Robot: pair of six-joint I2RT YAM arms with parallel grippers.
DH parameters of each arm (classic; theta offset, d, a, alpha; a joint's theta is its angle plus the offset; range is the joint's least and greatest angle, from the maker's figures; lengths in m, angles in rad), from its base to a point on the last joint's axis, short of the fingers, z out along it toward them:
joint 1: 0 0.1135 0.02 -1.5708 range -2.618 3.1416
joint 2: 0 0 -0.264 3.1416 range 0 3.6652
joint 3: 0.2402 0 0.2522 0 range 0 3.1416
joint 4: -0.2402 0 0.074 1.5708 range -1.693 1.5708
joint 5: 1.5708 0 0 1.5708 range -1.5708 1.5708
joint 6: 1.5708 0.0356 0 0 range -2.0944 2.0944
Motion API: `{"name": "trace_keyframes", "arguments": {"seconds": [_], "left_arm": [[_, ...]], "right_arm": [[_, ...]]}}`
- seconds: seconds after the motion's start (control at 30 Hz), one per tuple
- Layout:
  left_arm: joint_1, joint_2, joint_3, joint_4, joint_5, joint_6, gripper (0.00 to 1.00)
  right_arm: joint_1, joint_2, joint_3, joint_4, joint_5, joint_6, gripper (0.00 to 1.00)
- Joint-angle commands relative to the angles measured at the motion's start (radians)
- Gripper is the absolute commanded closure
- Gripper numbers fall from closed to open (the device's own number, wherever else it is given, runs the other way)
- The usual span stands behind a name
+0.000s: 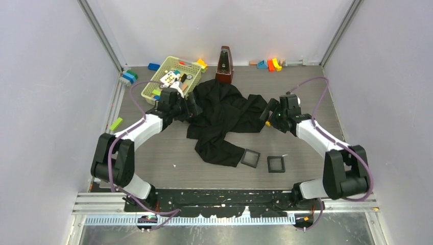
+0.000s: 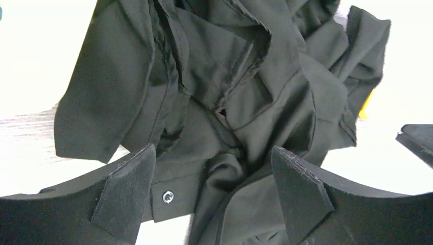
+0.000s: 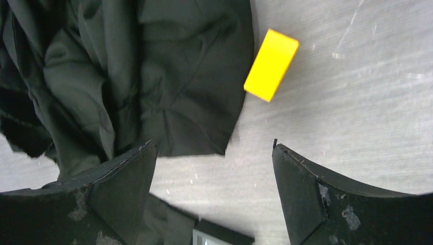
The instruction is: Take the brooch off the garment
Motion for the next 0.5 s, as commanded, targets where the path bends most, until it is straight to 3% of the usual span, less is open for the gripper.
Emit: {"name": "trace_keyframes", "arguments": {"seconds": [0.0, 0.13, 0.3, 0.47], "left_arm": [[-0.048, 0.055, 0.129, -0.071, -0.177, 0.076, 0.13], [-0.080, 0.145, 0.263, -0.112, -0.268, 0.106, 0.11], [-0.081, 0.276, 0.424, -0.141, -0.269, 0.095, 0.07], [-0.081, 0.400, 0.568, -0.201, -0.245, 0.092, 0.06]], "right_arm": [[0.009, 0.112, 0.144, 0.083, 0.126, -0.007, 0.12], [0.010, 0.249, 0.260, 0.098, 0.204, -0.009, 0.11], [0.010, 0.436, 0.448, 0.050, 0.283, -0.037, 0.09], [0.010, 0.527, 0.513, 0.038, 0.257, -0.046, 0.13]]}}
